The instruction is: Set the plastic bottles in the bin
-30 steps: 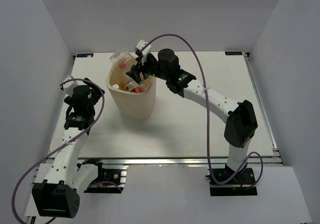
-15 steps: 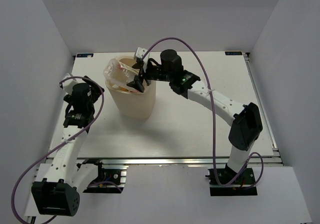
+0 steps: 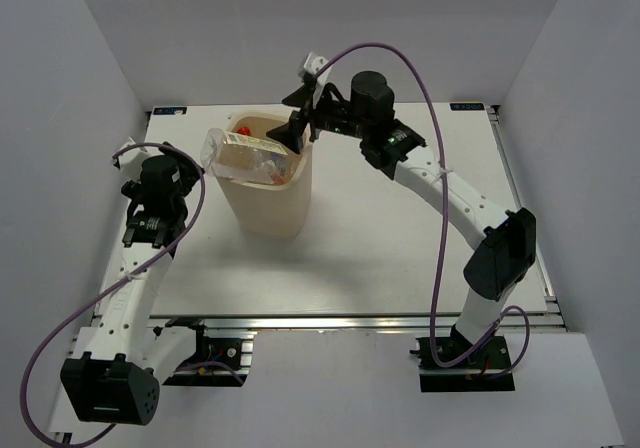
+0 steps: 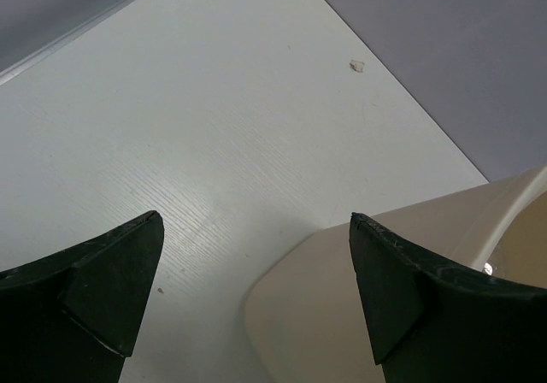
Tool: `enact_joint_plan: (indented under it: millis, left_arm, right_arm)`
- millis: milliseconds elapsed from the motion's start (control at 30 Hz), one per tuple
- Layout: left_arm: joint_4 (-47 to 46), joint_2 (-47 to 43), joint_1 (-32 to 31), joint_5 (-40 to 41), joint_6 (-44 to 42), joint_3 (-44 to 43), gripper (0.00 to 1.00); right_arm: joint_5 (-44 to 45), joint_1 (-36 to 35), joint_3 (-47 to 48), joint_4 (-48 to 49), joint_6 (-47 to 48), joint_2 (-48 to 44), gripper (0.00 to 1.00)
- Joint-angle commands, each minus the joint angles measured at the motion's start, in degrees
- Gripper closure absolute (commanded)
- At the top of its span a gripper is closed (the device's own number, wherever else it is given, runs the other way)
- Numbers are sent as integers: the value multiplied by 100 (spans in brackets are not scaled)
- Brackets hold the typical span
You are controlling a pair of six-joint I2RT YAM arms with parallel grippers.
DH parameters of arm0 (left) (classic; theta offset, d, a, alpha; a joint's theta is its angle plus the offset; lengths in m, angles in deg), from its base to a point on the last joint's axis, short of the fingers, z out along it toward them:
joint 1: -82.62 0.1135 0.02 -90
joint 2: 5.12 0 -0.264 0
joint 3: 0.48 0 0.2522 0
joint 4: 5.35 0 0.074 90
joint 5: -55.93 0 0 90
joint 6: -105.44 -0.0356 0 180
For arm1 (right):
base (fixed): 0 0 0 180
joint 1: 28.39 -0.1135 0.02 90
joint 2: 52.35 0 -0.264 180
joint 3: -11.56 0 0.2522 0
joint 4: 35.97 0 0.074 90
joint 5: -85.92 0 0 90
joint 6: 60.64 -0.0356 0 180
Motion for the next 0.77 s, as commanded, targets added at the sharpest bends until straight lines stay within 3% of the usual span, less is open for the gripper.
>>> enact_joint_plan:
  millis: [0,133,300,333,533,667,733]
  left_arm:
    - [325,81,34,662,-42,-488,2]
    - [1029,423,201,1482,10,-1192,2]
    - [819,880,1255,790,-77,-1316,2]
    - [775,933,1369,554,-60,-1281,2]
    - [749,1014,2090,7,230,-947,2]
    - [371,609,2135,-405,309,-404,2]
    - [204,477,2144,-512,335,-262,2]
  right_arm:
    - [228,168,182,281,-605,-316,11]
    - [1345,650,7,87,-1466,-553,11]
    - [1152,1993,-1520,832,-2845,-1482,11]
    - [1370,2100,-2124,852,-2839,-1659,11]
    - [3829,2321,-3534,-70,-2426,-2829,10]
    - [4290,2321,-4955,348,-2478,-3602,11]
    - [4342,2321,-5196,465,-2522,-3945,11]
